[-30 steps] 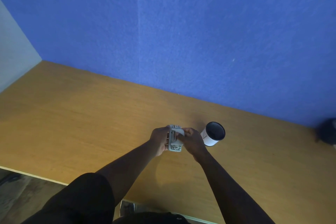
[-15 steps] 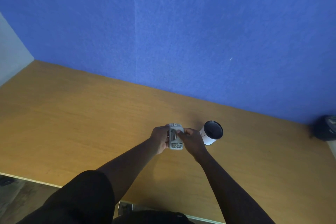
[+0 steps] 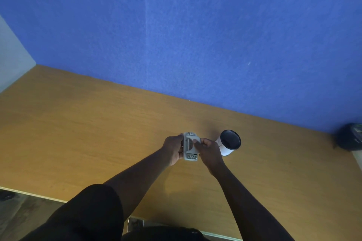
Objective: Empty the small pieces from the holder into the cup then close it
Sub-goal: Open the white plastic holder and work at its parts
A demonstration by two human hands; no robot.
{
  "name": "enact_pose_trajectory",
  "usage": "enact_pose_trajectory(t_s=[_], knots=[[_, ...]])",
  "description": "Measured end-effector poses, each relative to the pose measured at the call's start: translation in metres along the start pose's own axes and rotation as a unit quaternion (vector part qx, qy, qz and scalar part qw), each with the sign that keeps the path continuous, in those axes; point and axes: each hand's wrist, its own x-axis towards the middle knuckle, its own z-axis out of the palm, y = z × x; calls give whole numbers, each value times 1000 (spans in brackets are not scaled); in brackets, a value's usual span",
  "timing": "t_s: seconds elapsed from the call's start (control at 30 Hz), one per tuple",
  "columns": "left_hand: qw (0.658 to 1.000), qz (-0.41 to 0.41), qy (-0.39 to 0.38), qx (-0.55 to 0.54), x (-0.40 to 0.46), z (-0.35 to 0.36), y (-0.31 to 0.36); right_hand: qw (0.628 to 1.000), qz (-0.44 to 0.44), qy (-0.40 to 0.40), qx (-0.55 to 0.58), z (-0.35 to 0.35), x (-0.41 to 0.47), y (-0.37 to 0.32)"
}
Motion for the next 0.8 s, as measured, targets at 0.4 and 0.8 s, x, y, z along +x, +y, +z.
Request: enact_pose_trajectory(t_s=[0.4,0.8], knots=[[985,-27,-137,-103,-13,-9,-17,999,16,36,-22,-3,18,-12],[987,29,-100,-123,-13,-8,-19,998,7,39,-47,4,22,-18]])
